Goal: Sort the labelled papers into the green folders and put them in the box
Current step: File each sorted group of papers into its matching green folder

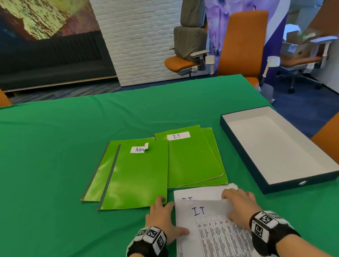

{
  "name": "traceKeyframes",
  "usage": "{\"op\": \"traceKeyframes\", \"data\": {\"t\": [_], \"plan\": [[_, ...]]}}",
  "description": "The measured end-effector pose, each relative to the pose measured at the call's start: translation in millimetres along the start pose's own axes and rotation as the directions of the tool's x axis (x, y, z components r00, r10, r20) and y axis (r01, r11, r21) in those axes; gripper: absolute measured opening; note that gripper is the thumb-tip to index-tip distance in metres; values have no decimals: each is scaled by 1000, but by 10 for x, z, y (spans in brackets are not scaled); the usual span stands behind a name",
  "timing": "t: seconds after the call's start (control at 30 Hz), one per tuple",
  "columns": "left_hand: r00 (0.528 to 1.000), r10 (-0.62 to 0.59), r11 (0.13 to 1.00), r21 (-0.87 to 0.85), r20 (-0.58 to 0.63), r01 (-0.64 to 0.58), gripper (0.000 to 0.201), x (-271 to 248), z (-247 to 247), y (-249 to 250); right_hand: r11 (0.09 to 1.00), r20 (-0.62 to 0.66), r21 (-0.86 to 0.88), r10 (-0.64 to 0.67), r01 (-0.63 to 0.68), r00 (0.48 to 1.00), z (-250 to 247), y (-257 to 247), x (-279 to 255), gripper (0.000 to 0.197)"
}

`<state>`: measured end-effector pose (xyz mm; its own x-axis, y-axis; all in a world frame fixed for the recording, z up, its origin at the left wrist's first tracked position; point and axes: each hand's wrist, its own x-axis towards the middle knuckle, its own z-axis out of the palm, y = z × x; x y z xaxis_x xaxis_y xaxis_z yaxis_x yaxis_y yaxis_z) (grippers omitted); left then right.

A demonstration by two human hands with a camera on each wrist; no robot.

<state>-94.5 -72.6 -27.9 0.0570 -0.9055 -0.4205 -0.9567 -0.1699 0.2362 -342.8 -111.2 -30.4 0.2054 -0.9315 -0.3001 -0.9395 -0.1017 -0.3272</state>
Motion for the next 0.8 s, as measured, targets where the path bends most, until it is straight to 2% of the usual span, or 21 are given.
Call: {"op": "traceKeyframes", "data": {"t": [0.07, 0.13, 0.23, 0.27, 0.3, 0.37, 0.47, 0.57, 0.67, 0.73, 0.8], "plan": [[999, -12, 992, -127, -53, 5, 92, -15, 24, -22, 992, 23, 122, -15, 12, 1000, -19, -7, -39, 29], [993, -23, 948, -318, -112, -14, 77, -17, 57, -40, 975, -5, 218, -42, 42, 999, -53, -19, -53, 28], [992, -24, 833, -552, -125, -49, 39, -18, 83, -28, 944, -68, 327, -23, 44, 997, -108, -48, -58, 20], [993, -15, 812, -581, -114, -54, 25, -22, 82, -10, 934, -75, 355, -10, 36, 997, -116, -45, -61, 18], [994, 8, 802, -592, -114, -74, 20, -23, 84, -2, 924, -83, 380, 0, 32, 997, -121, -35, -71, 18], [991, 25, 801, -590, -130, -98, 31, -21, 95, -2, 896, -80, 444, 6, 30, 997, -122, 7, -100, 22], [982, -53, 841, -538, -180, -53, 34, -4, 75, -76, 883, -50, 469, 31, -4, 998, -126, 85, -120, 58], [970, -148, 821, -570, -192, 12, 31, -23, 49, -178, 947, 22, 311, 72, -76, 997, -84, 137, -144, 74], [974, -175, 677, -736, -146, 11, 37, -39, 76, -272, 998, 127, 37, 38, -43, 991, 28, 155, -168, 95], [978, -168, 612, -791, -121, 7, 42, -49, 98, -311, 999, 87, -10, 43, -42, 995, 37, 126, -170, 100], [984, -147, 589, -808, -97, 8, 42, -57, 124, -301, 998, 49, -10, 59, -58, 997, 21, 110, -159, 93]]}}
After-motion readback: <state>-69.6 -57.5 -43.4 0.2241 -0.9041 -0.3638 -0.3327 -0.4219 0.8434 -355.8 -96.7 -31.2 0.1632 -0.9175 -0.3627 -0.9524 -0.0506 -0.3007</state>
